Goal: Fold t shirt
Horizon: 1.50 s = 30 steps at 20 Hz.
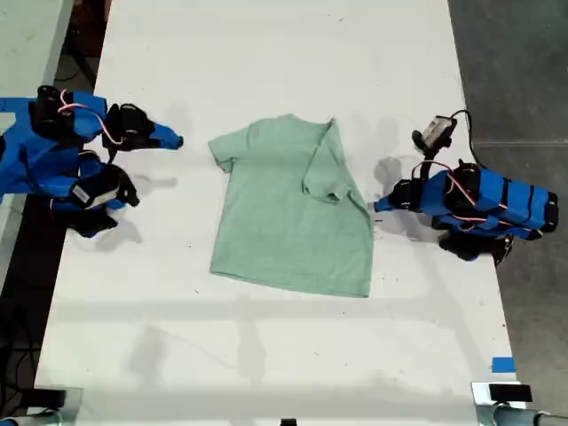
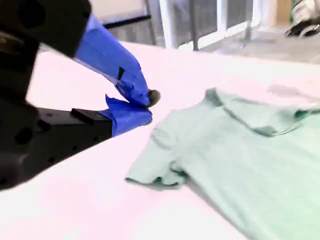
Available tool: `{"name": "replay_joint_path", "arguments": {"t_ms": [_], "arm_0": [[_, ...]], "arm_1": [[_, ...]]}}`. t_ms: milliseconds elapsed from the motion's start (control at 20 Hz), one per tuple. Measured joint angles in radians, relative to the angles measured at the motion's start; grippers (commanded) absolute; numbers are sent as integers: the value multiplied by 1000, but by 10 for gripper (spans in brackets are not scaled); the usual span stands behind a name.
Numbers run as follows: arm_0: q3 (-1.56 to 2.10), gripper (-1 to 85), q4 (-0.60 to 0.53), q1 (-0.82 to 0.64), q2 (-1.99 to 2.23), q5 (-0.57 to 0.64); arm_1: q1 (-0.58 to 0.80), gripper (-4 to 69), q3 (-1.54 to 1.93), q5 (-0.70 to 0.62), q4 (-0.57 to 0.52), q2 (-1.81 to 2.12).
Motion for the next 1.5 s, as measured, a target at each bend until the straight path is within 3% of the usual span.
{"name": "replay_joint_path", "arguments": {"t_ms": [150, 300, 550, 1150, 1250, 1300, 1500], "arm_0": [[-282, 150, 20, -239, -512, 241], [-331, 170, -81, -356, -948, 357], [-367, 173, -219, -373, -1221, 390], [-433, 162, -229, -333, -1275, 319], [-531, 123, -183, -336, -1399, 310], [-563, 0, -163, -339, -1442, 304], [-620, 0, -98, -334, -1460, 230]], "arm_1": [[0, 12, 0, 0, 0, 0], [0, 12, 0, 0, 0, 0], [-6, 12, 0, 0, 0, 0], [-14, 12, 0, 0, 0, 0], [-14, 12, 0, 2, 0, 0], [-14, 12, 0, 2, 0, 0], [-14, 12, 0, 2, 0, 0]]}}
